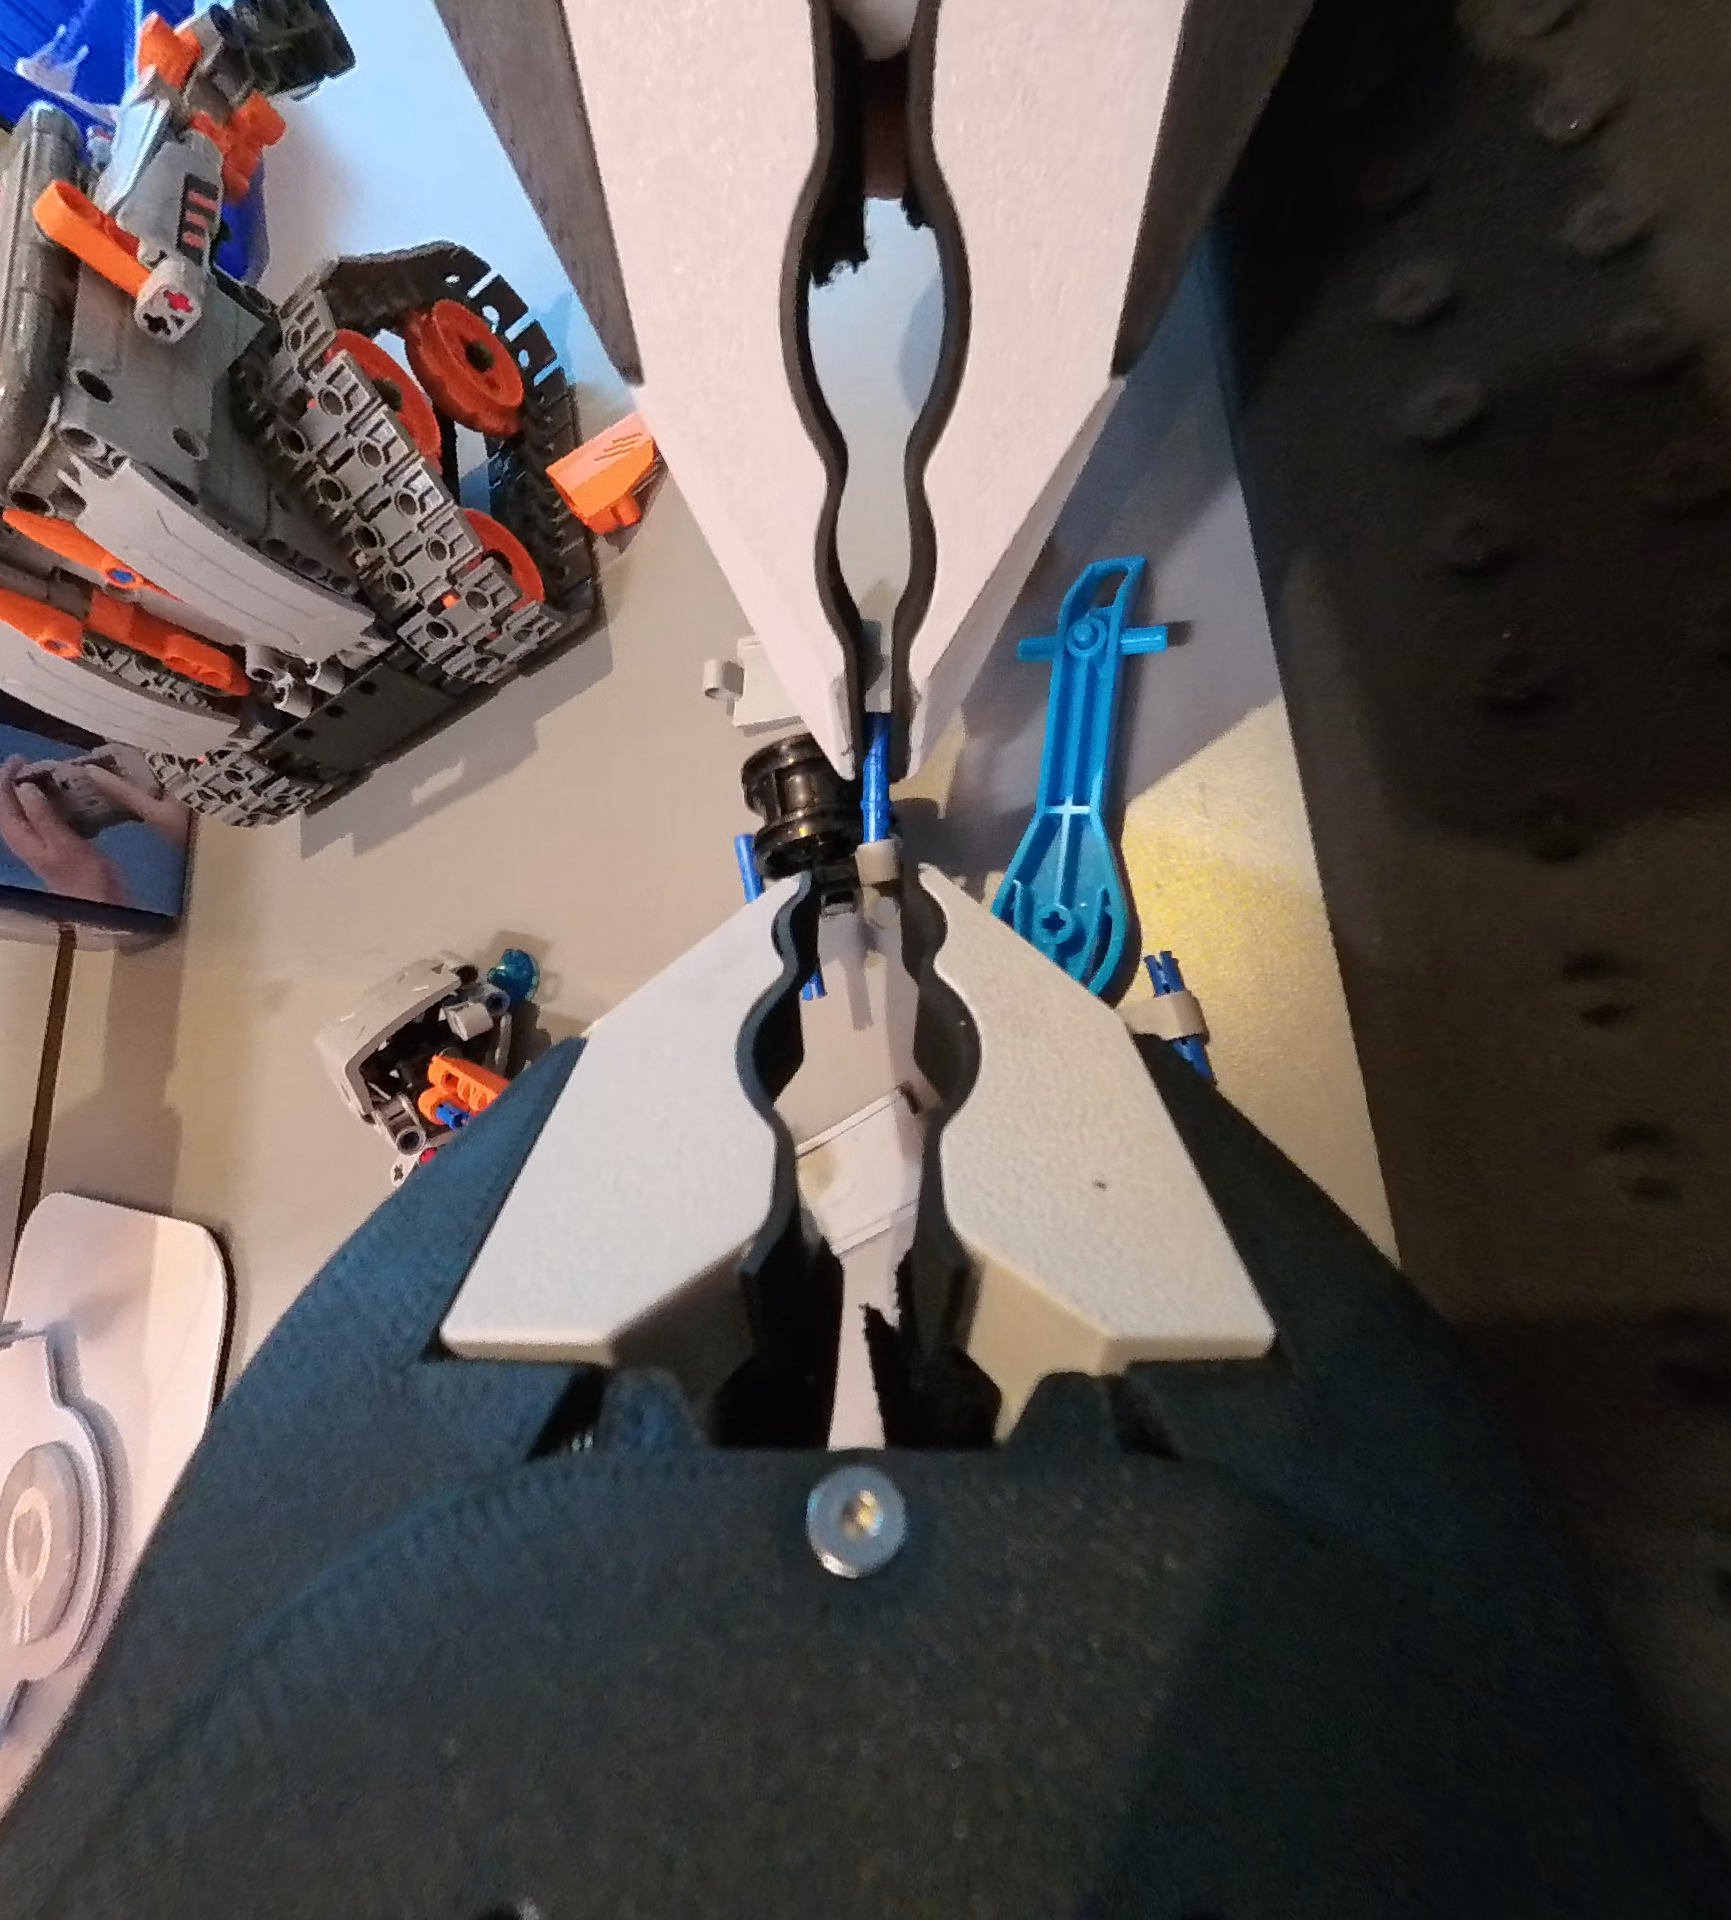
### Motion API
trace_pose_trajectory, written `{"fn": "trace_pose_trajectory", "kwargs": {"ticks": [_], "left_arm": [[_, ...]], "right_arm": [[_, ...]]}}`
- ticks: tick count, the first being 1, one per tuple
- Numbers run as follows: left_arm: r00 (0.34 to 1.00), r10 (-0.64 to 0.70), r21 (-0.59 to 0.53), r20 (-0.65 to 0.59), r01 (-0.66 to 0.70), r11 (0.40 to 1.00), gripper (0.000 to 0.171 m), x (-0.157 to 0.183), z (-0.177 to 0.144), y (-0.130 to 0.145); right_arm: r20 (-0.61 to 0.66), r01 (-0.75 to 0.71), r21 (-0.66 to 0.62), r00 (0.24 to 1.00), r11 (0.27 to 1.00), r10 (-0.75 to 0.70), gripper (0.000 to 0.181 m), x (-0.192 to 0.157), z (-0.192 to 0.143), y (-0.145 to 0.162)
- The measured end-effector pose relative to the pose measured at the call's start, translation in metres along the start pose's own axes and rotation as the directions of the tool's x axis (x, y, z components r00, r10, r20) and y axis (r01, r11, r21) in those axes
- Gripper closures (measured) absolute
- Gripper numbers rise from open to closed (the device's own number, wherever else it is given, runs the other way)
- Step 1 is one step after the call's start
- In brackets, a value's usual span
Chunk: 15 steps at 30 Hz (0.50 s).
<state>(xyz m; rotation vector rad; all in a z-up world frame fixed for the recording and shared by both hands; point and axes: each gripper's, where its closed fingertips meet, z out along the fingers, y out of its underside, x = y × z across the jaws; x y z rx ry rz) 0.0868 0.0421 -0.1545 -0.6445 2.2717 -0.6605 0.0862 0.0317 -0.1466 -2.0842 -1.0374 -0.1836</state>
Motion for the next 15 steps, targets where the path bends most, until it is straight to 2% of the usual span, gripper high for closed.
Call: {"fn": "trace_pose_trajectory", "kwargs": {"ticks": [7,15], "left_arm": [[0.999,0.034,-0.014,0.040,-0.034,0.999,0.159,-0.0016,0.0024,0.0010],[0.991,0.106,-0.029,0.076,-0.104,0.994,0.159,0.0026,0.0063,-0.0004]], "right_arm": [[-0.027,0.040,0.003,0.999,0.999,-0.040,0.180,0.0007,0.0016,0.0013],[-0.001,0.093,0.000,0.996,0.996,-0.093,0.181,-0.0034,0.0059,0.0058]]}}
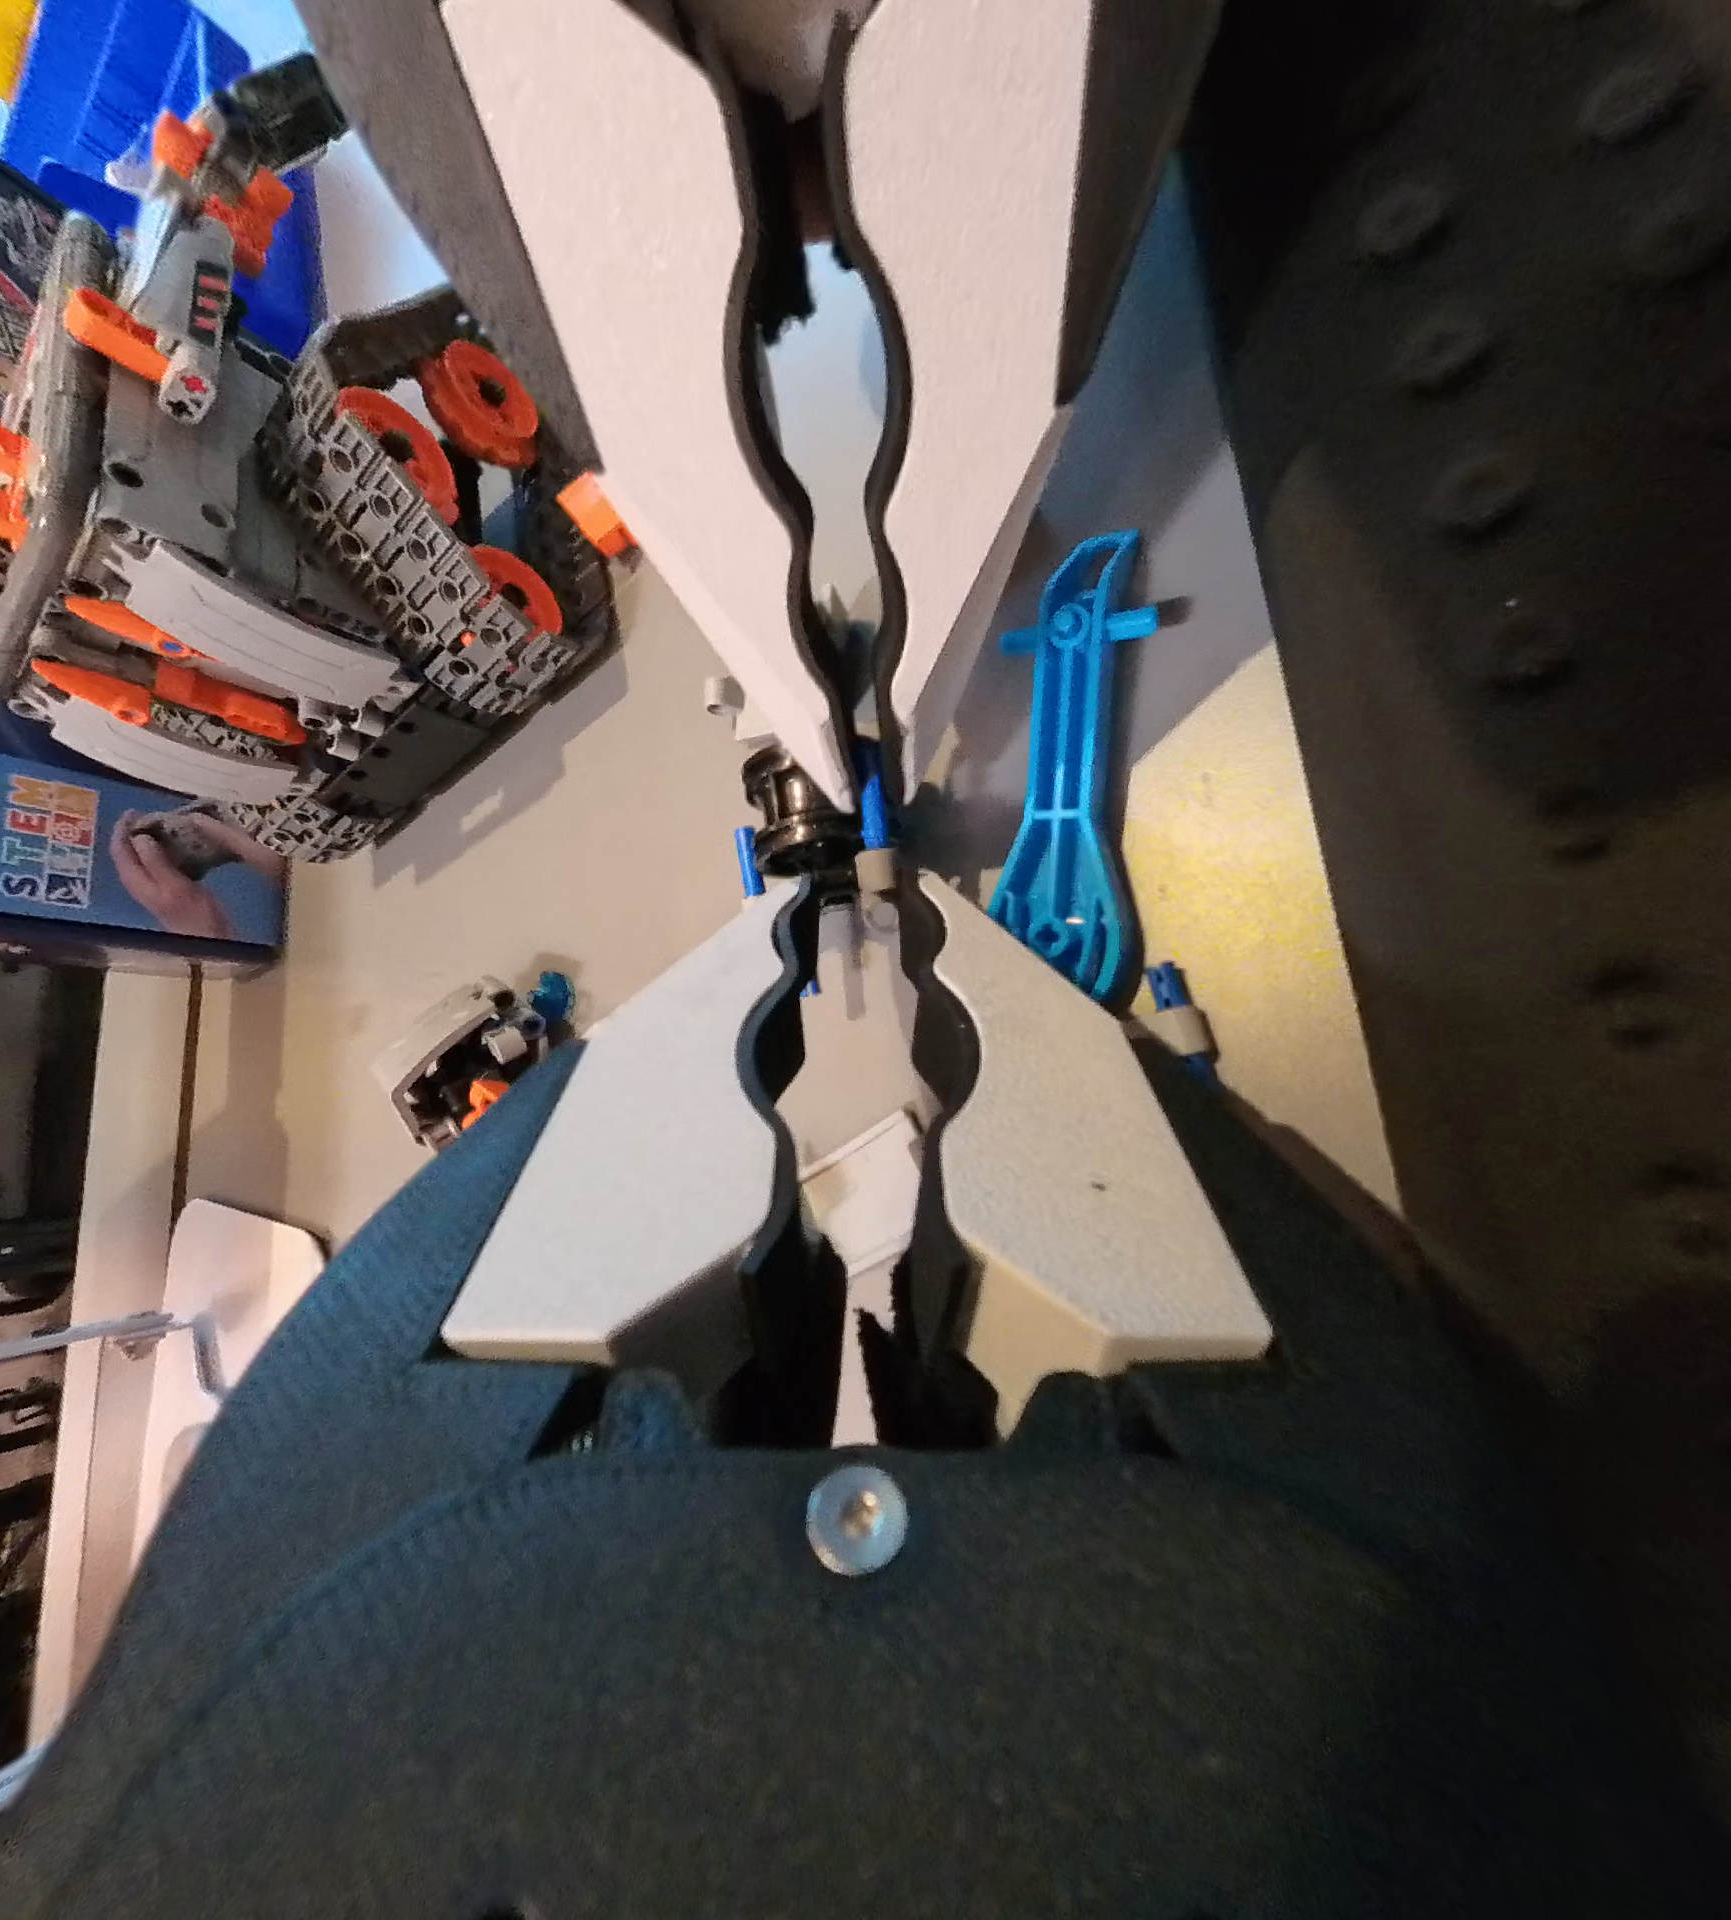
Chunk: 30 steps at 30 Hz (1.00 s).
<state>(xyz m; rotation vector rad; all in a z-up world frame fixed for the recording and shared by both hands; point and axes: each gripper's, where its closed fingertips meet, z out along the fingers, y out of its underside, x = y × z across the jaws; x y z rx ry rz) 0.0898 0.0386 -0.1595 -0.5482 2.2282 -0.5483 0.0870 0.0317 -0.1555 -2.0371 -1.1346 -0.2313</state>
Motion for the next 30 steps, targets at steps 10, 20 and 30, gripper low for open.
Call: {"fn": "trace_pose_trajectory", "kwargs": {"ticks": [10,20,30], "left_arm": [[0.996,0.066,-0.026,0.053,-0.065,0.998,0.161,0.000,0.003,-0.002],[1.000,0.011,-0.018,0.020,-0.010,1.000,0.158,-0.009,-0.002,0.005],[0.978,-0.143,0.010,-0.150,0.146,0.989,0.156,-0.001,-0.006,0.011]], "right_arm": [[0.053,-0.027,-0.012,0.998,1.000,0.027,0.181,-0.001,0.003,0.001],[0.081,-0.162,0.030,0.984,0.986,0.159,0.156,0.016,-0.018,0.010],[0.136,-0.276,-0.072,0.949,0.958,0.284,0.150,0.014,-0.017,0.048]]}}
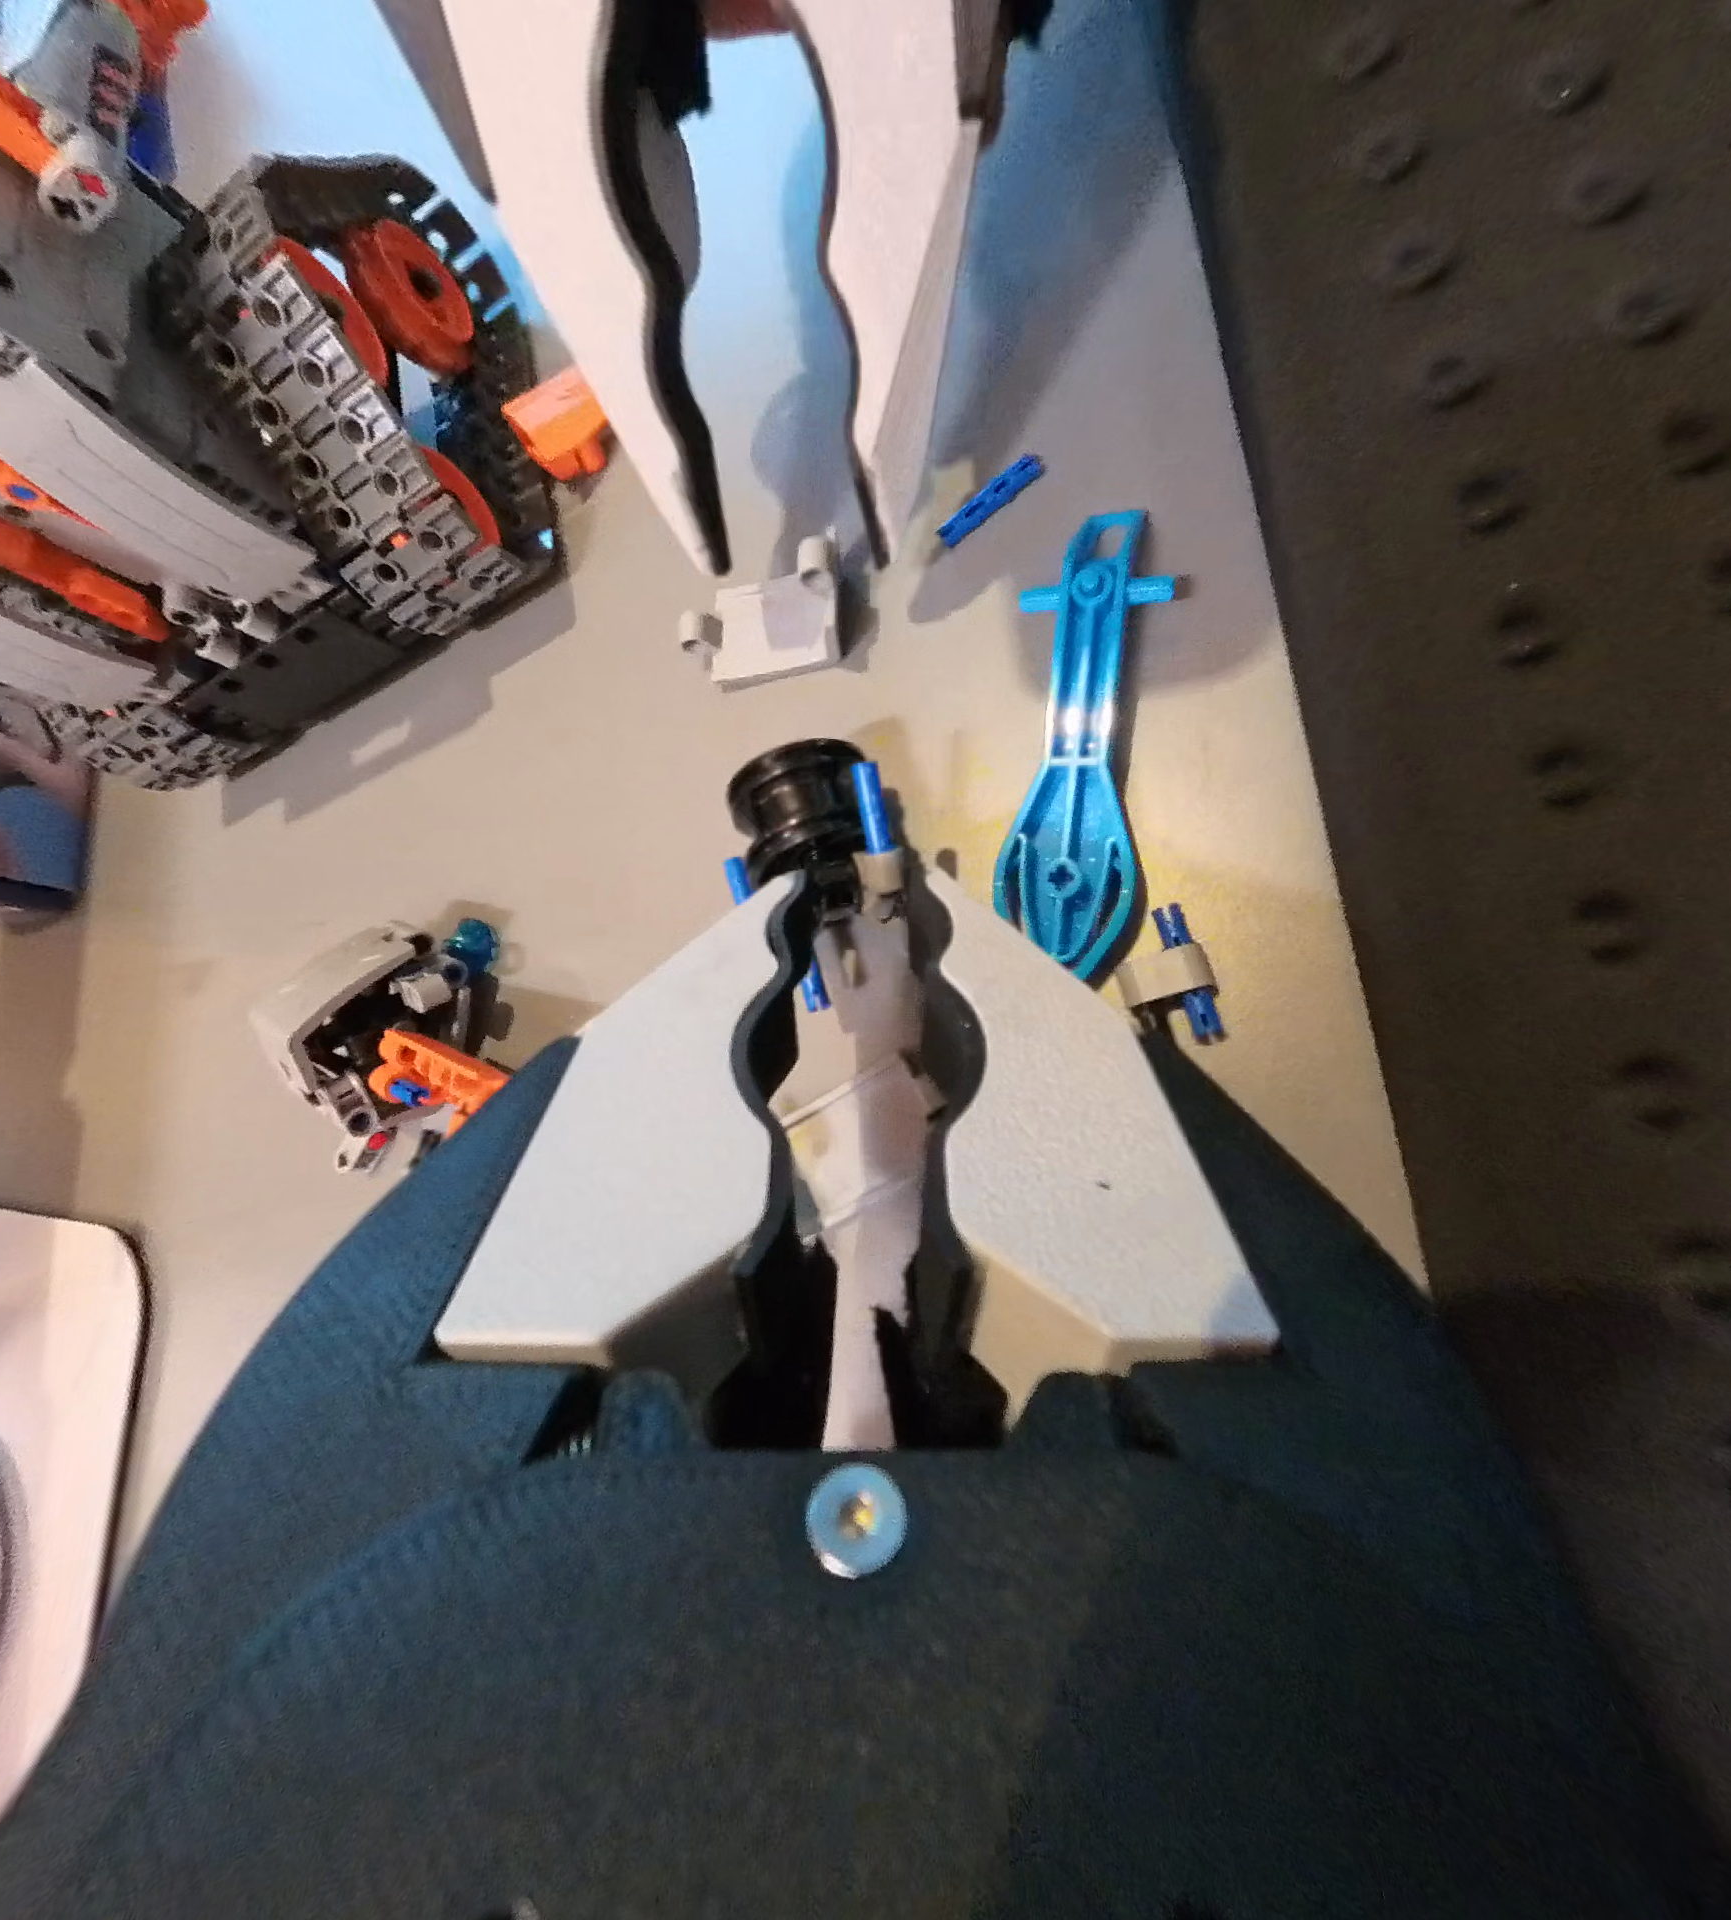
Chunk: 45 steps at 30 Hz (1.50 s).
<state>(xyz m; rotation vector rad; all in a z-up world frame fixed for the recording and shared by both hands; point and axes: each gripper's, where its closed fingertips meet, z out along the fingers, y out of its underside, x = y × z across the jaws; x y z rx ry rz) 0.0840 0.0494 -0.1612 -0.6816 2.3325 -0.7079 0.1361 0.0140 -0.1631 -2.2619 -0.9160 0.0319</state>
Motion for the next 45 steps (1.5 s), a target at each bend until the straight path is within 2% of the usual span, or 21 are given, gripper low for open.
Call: {"fn": "trace_pose_trajectory", "kwargs": {"ticks": [5,9,13,15,17,19,21,23,26,28,31,33,35,38,40,41,42,45], "left_arm": [[0.997,-0.053,0.034,-0.060,0.056,0.998,0.147,0.003,-0.003,-0.002],[0.995,-0.082,0.066,-0.063,0.086,0.994,0.142,-0.004,-0.013,-0.006],[0.987,-0.151,0.190,-0.060,0.160,0.969,0.142,-0.019,-0.031,-0.025],[0.984,-0.172,0.270,-0.044,0.177,0.947,0.141,-0.027,-0.040,-0.037],[0.996,-0.083,0.284,0.044,0.067,0.957,0.141,-0.030,-0.046,-0.044],[0.996,0.025,0.252,0.081,-0.045,0.967,0.143,-0.021,-0.044,-0.049],[0.993,0.055,0.217,0.107,-0.077,0.973,0.143,-0.020,-0.041,-0.048],[0.999,-0.015,0.274,0.049,0.001,0.962,0.142,-0.019,-0.045,-0.052],[0.975,-0.178,0.399,-0.135,0.218,0.891,0.140,-0.023,-0.060,-0.062],[0.931,-0.247,0.403,-0.270,0.342,0.849,0.140,-0.020,-0.060,-0.065],[0.877,-0.297,0.331,-0.379,0.428,0.841,0.142,-0.009,-0.050,-0.060],[0.846,-0.325,0.326,-0.422,0.476,0.816,0.145,-0.009,-0.052,-0.062],[0.827,-0.328,0.351,-0.455,0.506,0.788,0.158,-0.010,-0.058,-0.068],[0.833,-0.344,0.342,-0.434,0.506,0.792,0.164,-0.011,-0.056,-0.066],[0.853,-0.359,0.355,-0.380,0.493,0.794,0.165,-0.018,-0.056,-0.064],[0.860,-0.373,0.394,-0.349,0.496,0.774,0.166,-0.027,-0.061,-0.066],[0.859,-0.392,0.427,-0.329,0.506,0.750,0.166,-0.035,-0.067,-0.067],[0.853,-0.467,0.561,-0.235,0.511,0.651,0.166,-0.065,-0.089,-0.071]], "right_arm": [[0.000,0.009,-0.020,1.000,1.000,-0.009,0.178,0.000,0.006,0.003],[-0.047,0.067,0.003,0.997,0.998,-0.067,0.177,0.005,-0.002,-0.003],[-0.092,0.224,0.137,0.973,0.965,-0.213,0.177,-0.004,-0.023,-0.035],[-0.046,0.264,0.174,0.964,0.949,-0.260,0.178,-0.016,-0.029,-0.047],[0.037,0.229,0.195,0.970,0.954,-0.240,0.177,-0.024,-0.031,-0.056],[0.120,0.198,0.241,0.965,0.950,-0.232,0.178,-0.032,-0.034,-0.067],[0.156,0.206,0.261,0.955,0.943,-0.252,0.178,-0.034,-0.037,-0.073],[0.154,0.265,0.231,0.940,0.936,-0.304,0.178,-0.035,-0.038,-0.073],[0.169,0.381,0.209,0.893,0.901,-0.417,0.178,-0.046,-0.042,-0.078],[0.170,0.456,0.198,0.856,0.868,-0.489,0.178,-0.052,-0.044,-0.085],[0.120,0.585,0.113,0.795,0.803,-0.595,0.178,-0.051,-0.044,-0.093],[0.089,0.662,0.003,0.747,0.750,-0.659,0.178,-0.046,-0.042,-0.091],[0.071,0.714,-0.068,0.700,0.697,-0.710,0.178,-0.045,-0.041,-0.092],[0.071,0.751,-0.122,0.659,0.649,-0.749,0.177,-0.046,-0.040,-0.093],[0.036,0.732,-0.121,0.679,0.671,-0.734,0.177,-0.039,-0.040,-0.097],[-0.017,0.699,-0.113,0.709,0.706,-0.705,0.176,-0.030,-0.041,-0.102],[-0.090,0.652,-0.092,0.747,0.753,-0.658,0.167,-0.019,-0.045,-0.110],[-0.312,0.399,0.061,0.879,0.915,-0.362,0.142,0.018,-0.064,-0.126]]}}
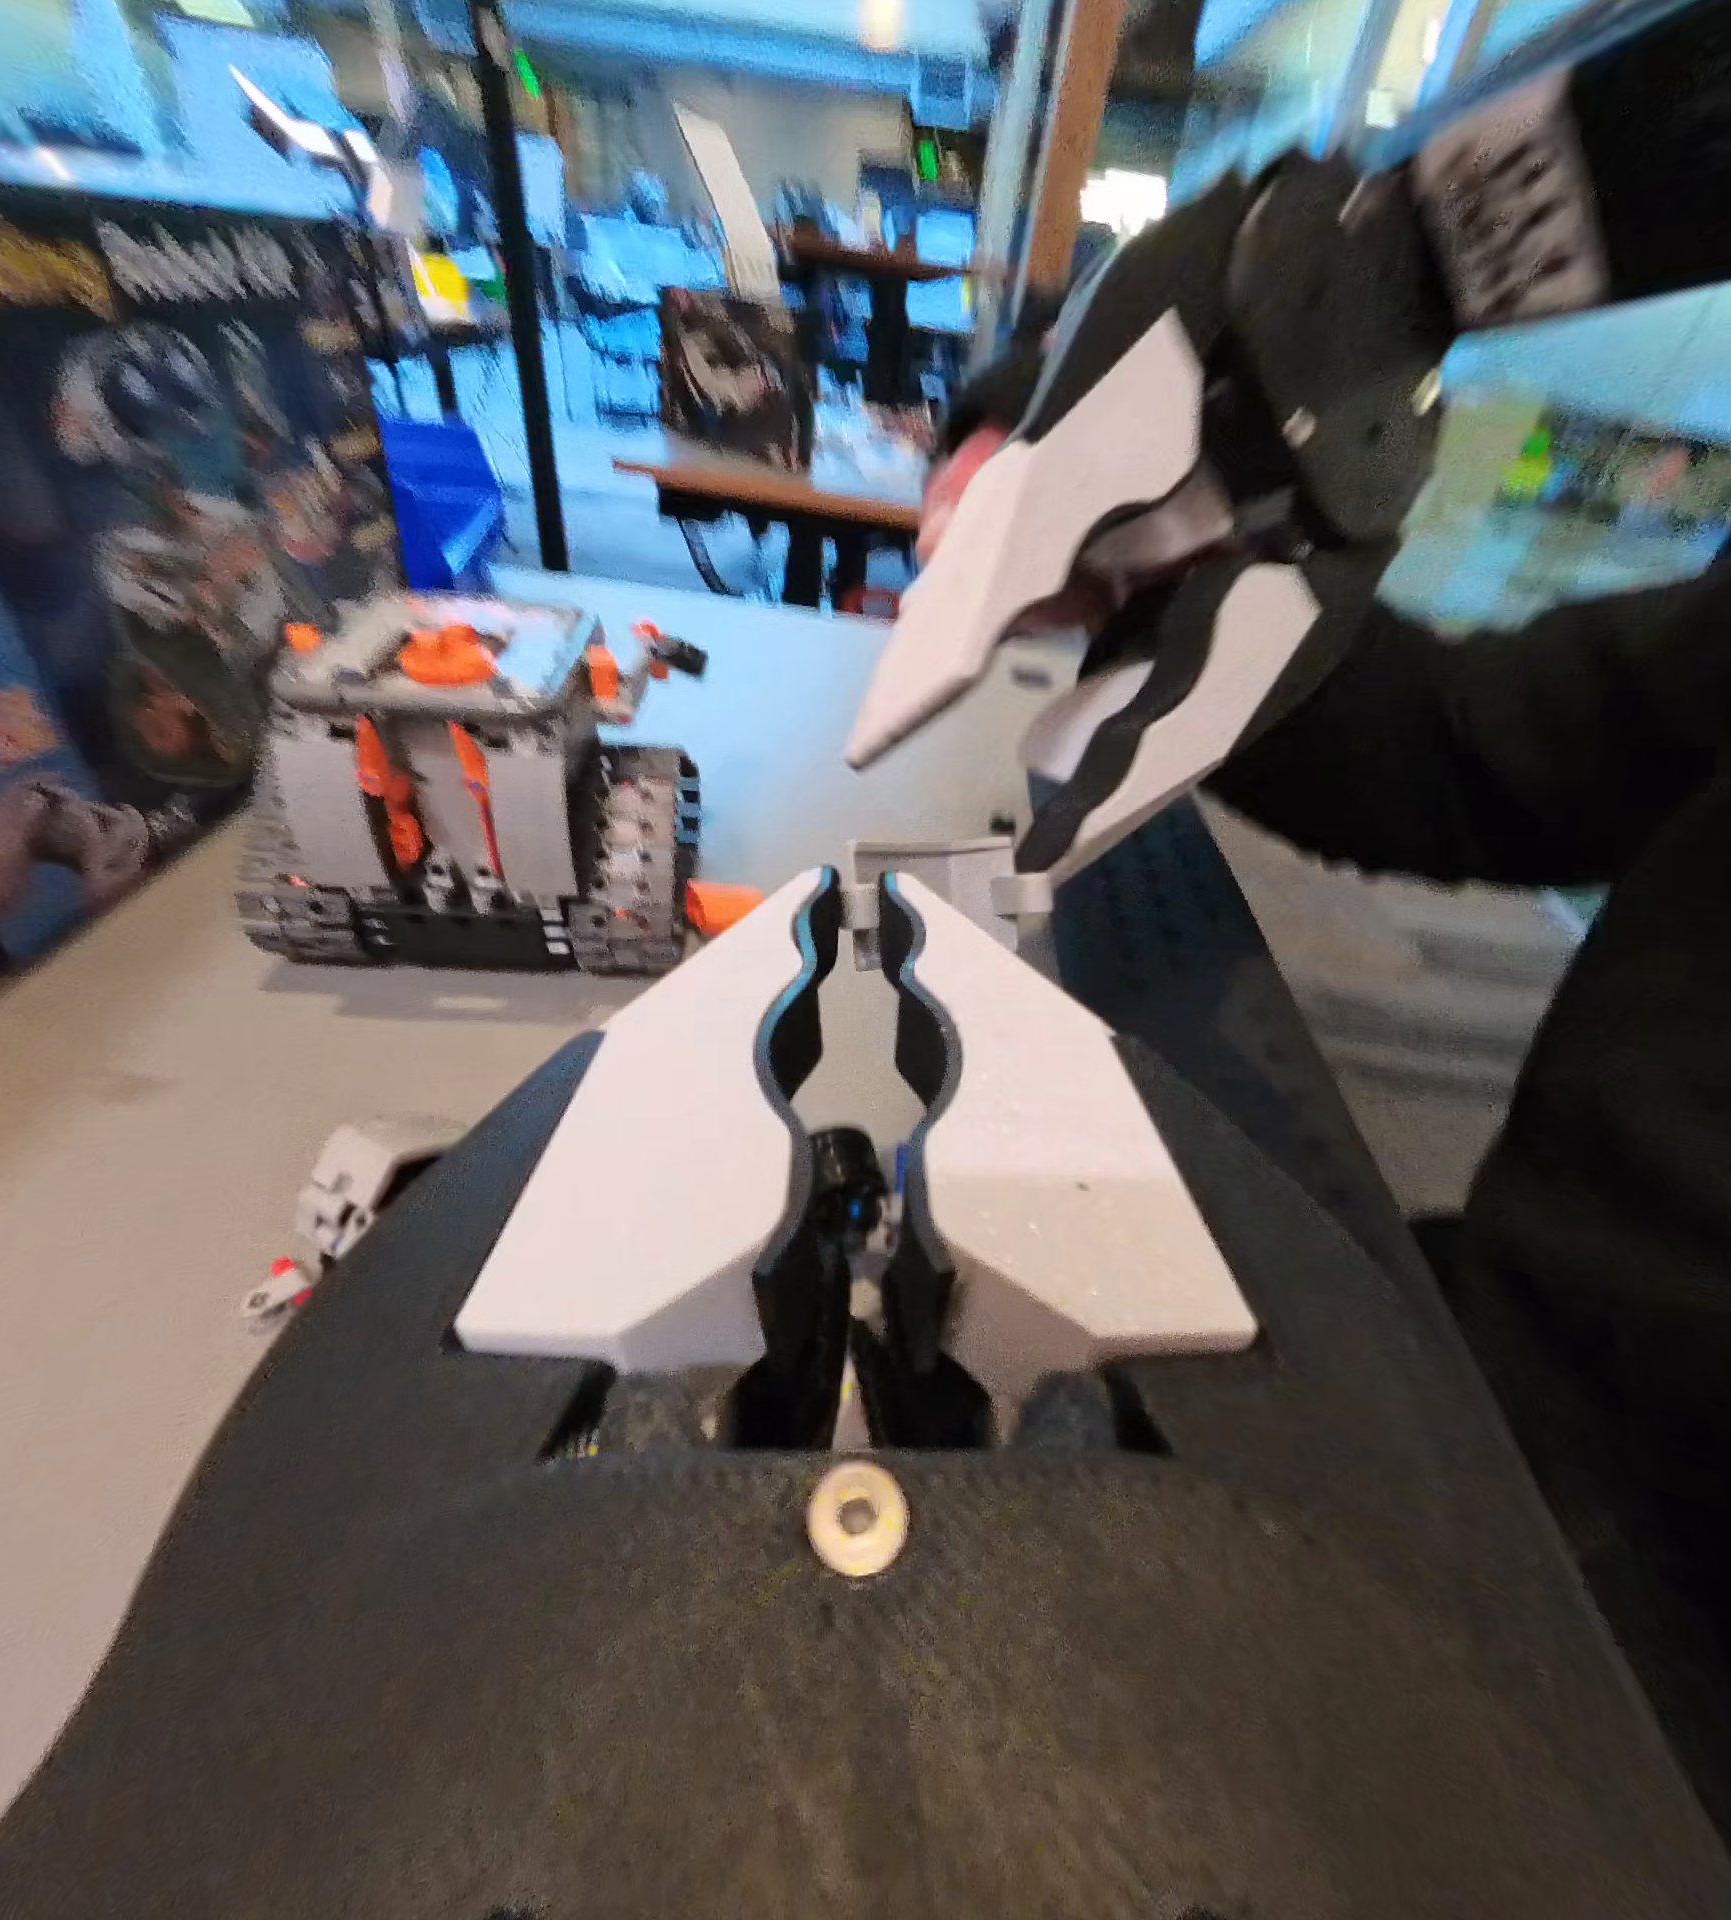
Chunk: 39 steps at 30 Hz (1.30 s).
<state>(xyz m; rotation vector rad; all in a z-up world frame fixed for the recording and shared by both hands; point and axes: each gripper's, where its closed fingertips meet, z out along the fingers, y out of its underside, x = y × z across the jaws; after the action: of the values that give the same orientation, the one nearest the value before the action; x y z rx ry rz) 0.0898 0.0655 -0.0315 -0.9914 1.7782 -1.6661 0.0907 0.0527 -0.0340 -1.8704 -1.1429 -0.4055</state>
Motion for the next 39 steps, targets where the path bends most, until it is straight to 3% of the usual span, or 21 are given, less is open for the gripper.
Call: {"fn": "trace_pose_trajectory", "kwargs": {"ticks": [2,4,7,10,14,20,25,29,32,35,39], "left_arm": [[0.999,-0.032,0.112,0.030,0.029,0.993,0.166,-0.005,-0.009,-0.019],[0.998,-0.060,0.169,0.031,0.053,0.984,0.166,-0.005,-0.013,-0.027],[0.990,-0.137,0.223,-0.011,0.136,0.965,0.166,-0.004,-0.014,-0.034],[0.966,-0.244,0.242,-0.088,0.258,0.935,0.166,-0.003,-0.012,-0.033],[0.947,-0.286,0.255,-0.144,0.315,0.914,0.166,0.003,-0.010,-0.033],[0.951,-0.247,0.259,-0.189,0.290,0.921,0.165,0.009,-0.009,-0.032],[0.920,-0.254,0.191,-0.299,0.318,0.929,0.146,0.014,-0.008,-0.028],[0.882,-0.231,0.056,-0.410,0.277,0.959,0.152,0.039,0.002,-0.012],[0.862,-0.214,-0.021,-0.460,0.230,0.973,0.163,0.058,0.011,0.000],[0.876,-0.177,0.015,-0.448,0.206,0.978,0.166,0.058,0.009,-0.003],[0.963,-0.122,0.225,-0.242,0.178,0.958,0.171,0.020,-0.009,-0.032]], "right_arm": [[-0.020,-0.250,0.110,0.967,0.962,0.253,0.140,0.007,-0.003,0.002],[-0.012,-0.375,0.198,0.923,0.905,0.385,0.137,0.003,0.000,0.001],[-0.218,-0.239,0.239,0.931,0.941,0.292,0.140,0.007,0.006,-0.007],[-0.447,-0.052,0.195,0.884,0.979,0.136,0.140,0.022,0.002,-0.020],[-0.493,0.031,0.187,0.868,0.982,0.066,0.157,0.027,0.001,-0.032],[-0.321,-0.069,0.310,0.931,0.948,0.173,0.157,0.023,-0.004,-0.037],[0.030,-0.121,0.337,0.993,0.934,0.118,0.157,-0.003,-0.010,-0.034],[0.240,-0.133,0.362,0.970,0.923,0.046,0.157,-0.022,-0.016,-0.034],[0.311,-0.110,0.367,0.950,0.924,-0.011,0.157,-0.029,-0.017,-0.034],[0.314,-0.125,0.399,0.949,0.908,-0.008,0.157,-0.025,-0.017,-0.040],[0.159,-0.356,0.374,0.934,0.856,0.319,0.147,0.021,-0.004,-0.028]]}}
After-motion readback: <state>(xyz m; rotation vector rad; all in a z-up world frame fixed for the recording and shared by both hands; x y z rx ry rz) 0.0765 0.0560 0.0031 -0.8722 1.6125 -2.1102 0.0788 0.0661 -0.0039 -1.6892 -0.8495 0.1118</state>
